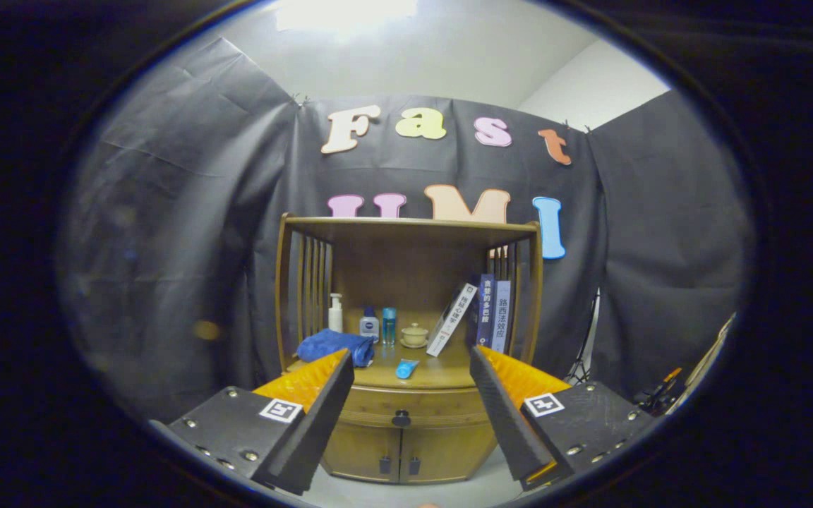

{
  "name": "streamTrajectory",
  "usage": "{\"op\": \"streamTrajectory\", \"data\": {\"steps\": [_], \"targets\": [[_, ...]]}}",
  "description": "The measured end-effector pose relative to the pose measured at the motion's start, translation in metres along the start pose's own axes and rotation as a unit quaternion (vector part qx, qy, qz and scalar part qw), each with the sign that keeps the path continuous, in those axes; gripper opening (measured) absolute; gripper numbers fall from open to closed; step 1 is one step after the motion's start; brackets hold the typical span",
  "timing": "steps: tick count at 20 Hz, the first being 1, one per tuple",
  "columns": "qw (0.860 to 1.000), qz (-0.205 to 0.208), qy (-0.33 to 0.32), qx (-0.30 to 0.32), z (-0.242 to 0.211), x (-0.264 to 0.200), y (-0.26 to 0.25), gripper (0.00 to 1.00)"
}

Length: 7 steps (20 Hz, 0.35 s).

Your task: Pull open the drawer, take out the items inside it, and place them on the countertop above the cabinet.

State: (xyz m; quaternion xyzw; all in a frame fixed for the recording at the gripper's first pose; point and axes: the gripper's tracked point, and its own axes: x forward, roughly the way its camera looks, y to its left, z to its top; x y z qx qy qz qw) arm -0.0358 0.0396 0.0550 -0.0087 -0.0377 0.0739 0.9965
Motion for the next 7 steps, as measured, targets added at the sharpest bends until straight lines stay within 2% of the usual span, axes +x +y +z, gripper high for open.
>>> {"op": "streamTrajectory", "data": {"steps": [7], "targets": [[1.0, 0.003, 0.004, -0.002, -0.0056, -0.0026, 0.0031, 0.99]]}}
